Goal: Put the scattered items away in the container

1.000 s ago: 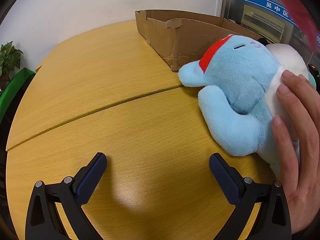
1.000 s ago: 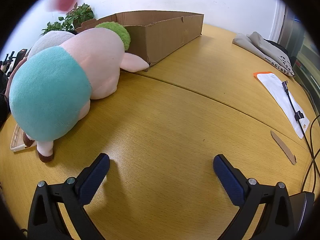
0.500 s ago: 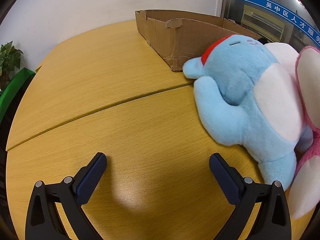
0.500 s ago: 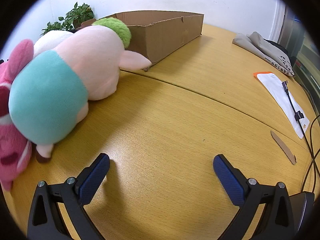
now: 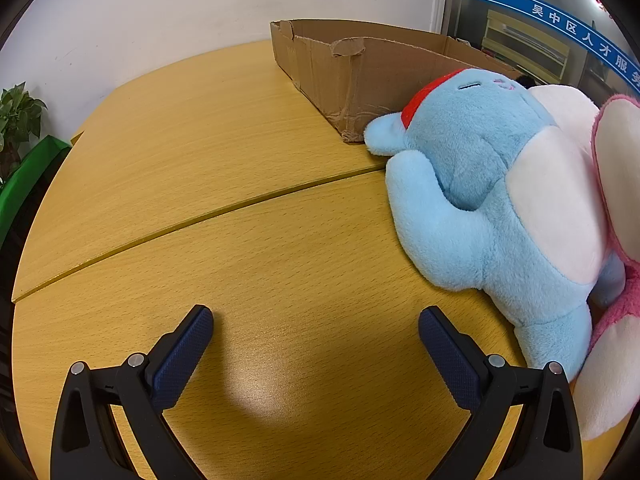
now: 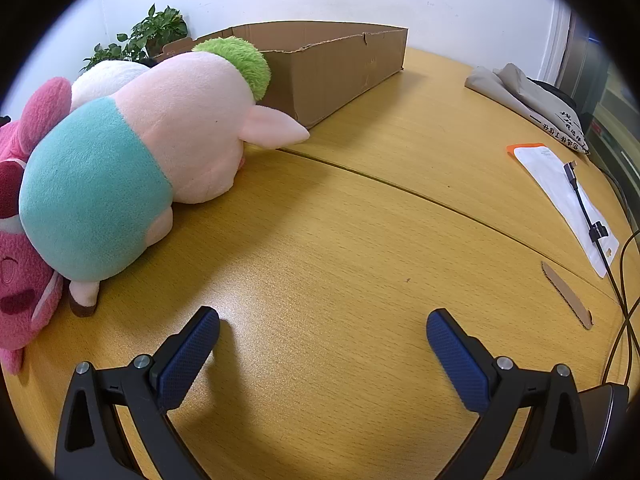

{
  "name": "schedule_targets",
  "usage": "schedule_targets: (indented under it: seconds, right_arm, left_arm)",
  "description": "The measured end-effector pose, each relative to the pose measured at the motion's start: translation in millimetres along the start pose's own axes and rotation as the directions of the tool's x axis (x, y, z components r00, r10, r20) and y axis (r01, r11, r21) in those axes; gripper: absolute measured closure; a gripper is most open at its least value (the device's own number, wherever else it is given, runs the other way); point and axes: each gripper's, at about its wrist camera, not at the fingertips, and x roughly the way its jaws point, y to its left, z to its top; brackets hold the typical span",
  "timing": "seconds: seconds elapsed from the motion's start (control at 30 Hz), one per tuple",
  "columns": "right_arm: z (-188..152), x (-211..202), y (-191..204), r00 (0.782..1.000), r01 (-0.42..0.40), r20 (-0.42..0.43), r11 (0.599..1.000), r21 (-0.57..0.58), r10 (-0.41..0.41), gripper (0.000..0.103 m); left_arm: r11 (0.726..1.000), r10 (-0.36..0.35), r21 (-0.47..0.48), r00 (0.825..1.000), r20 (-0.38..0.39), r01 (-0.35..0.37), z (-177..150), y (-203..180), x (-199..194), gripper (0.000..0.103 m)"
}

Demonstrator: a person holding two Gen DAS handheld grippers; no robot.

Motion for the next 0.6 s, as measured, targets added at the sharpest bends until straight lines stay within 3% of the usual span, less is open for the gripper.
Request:
schedule_targets:
  seconds: [0.2,0.33,0.4,0.43,0.5,0.6]
  right_arm:
    - [6,3,2,1.000,0.018,-0.001,1.000,0.023,-0.018,0.000]
    - [5,1,7,0.998,0.068,-0.003,0.995,0.079,-0.068,0.001]
    - [-3,-7,12,0.991,0.132,-0.009,0.985,0.112,-0.132,0.001]
    - [-10,-19,19,0.981,0.193,-0.010,0.973,0.125,-0.194,0.001]
    - [-24,-48,36,0.969,0.242,0.025,0.961,0.135,-0.247,0.001]
    - [-43,-108,74,0.957,0.255,0.105,0.958,0.131,-0.269,0.001]
  left_arm:
    - [1.000,0.004,-0.008,1.000,0.000,-0.004,-1,-3,-2,0.000]
    - [1.000,0.014,-0.023,1.000,0.002,-0.014,-4,-6,-3,0.000]
    - [0.999,0.027,-0.042,1.000,0.005,-0.027,-14,-8,-11,0.000]
    - [0.997,0.032,-0.065,0.999,0.020,-0.030,-23,-10,-20,0.000]
    - [0.993,0.058,-0.106,0.994,0.097,-0.048,-41,-20,-53,0.000]
    - [0.982,0.157,-0.139,0.964,0.214,-0.128,-58,-52,-117,0.000]
